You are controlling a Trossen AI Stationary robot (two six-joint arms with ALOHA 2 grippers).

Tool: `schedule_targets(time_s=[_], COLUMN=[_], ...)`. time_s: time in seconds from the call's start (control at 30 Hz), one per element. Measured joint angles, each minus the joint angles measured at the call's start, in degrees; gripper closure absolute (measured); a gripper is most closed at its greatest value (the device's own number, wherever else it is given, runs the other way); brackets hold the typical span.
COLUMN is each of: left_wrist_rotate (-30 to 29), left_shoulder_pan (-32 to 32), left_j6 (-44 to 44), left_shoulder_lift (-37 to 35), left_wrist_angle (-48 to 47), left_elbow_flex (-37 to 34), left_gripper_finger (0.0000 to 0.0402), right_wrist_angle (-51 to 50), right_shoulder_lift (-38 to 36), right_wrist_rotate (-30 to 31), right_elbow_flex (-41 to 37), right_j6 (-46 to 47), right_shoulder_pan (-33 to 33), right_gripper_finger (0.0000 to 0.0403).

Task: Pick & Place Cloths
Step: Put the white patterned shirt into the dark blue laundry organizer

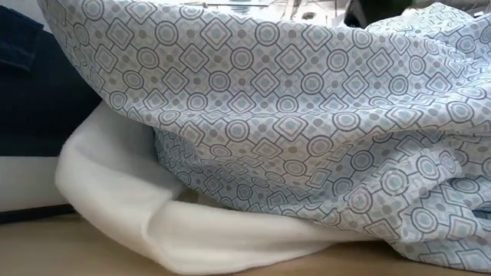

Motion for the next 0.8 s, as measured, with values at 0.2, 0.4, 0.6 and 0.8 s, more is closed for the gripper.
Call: schedule_targets(time_s=[0.2, 0.4, 0.6, 0.8], left_wrist_rotate=[0.01, 0.03, 0.13, 0.23], left_shoulder_pan=[0.0, 0.0, 0.0, 0.0], left_j6=[-0.01, 0.0, -0.01, 0.0], left_shoulder_lift=[0.0, 0.0, 0.15, 0.73], left_wrist_angle=[0.02, 0.02, 0.09, 0.26], left_elbow_flex=[0.01, 0.0, 0.01, -0.01], left_gripper_finger=[0.0398, 0.0398, 0.0398, 0.0398], right_wrist_angle=[10.67, 14.66, 15.18, 18.2], right_shoulder_lift=[2.48, 9.44, 17.46, 19.19], right_wrist_rotate=[0.11, 0.15, 0.09, -4.44], right_elbow_flex=[-5.16, -8.37, -8.8, -8.78], right_j6=[1.22, 1.75, 1.92, 1.97], right_shoulder_pan=[4.2, 4.64, 2.55, 1.32], right_gripper_finger=[0.0133, 0.0133, 0.0139, 0.0277])
